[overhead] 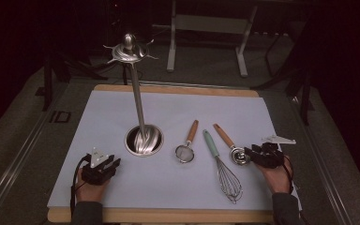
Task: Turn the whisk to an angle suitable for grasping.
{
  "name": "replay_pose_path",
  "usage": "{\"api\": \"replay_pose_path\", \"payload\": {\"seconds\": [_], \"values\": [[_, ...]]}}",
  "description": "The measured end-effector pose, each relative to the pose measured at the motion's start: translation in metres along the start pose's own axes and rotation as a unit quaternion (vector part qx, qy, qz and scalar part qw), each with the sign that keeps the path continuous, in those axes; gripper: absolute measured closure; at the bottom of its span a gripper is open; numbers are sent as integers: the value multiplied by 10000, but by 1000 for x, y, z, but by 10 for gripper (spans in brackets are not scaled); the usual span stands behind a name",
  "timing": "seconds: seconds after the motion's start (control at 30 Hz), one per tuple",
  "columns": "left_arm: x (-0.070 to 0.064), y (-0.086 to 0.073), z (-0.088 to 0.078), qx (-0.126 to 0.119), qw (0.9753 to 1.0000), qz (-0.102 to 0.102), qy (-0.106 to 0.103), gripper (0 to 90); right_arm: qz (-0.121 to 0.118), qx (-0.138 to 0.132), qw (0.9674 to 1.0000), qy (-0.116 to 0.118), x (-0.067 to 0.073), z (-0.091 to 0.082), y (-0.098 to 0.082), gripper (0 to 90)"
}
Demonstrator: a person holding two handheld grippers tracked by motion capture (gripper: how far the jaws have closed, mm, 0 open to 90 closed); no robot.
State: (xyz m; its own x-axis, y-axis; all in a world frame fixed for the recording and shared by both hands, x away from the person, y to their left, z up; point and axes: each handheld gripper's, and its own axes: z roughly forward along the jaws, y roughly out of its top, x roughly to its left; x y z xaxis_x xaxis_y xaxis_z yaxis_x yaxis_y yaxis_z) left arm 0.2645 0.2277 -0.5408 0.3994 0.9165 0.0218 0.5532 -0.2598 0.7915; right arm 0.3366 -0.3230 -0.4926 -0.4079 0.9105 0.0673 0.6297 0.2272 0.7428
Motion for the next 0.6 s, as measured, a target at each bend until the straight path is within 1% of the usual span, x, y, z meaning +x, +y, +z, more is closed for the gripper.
{"api": "replay_pose_path", "payload": {"seconds": [0.13,0.3,0.43,0.47,0.6], "values": [[0,0,0,5,10000,13,3,682,-52,180,9996,204,5,3,10,598],[-1,0,0,12,10000,22,7,681,-215,338,9988,275,13,8,18,602],[-1,0,0,12,10000,27,4,681,-266,420,9982,346,18,10,24,611],[-1,0,0,15,10000,29,4,681,-305,457,9977,400,21,11,26,620],[-1,0,1,41,10000,36,15,681,-331,523,9969,483,27,15,30,623]]}}
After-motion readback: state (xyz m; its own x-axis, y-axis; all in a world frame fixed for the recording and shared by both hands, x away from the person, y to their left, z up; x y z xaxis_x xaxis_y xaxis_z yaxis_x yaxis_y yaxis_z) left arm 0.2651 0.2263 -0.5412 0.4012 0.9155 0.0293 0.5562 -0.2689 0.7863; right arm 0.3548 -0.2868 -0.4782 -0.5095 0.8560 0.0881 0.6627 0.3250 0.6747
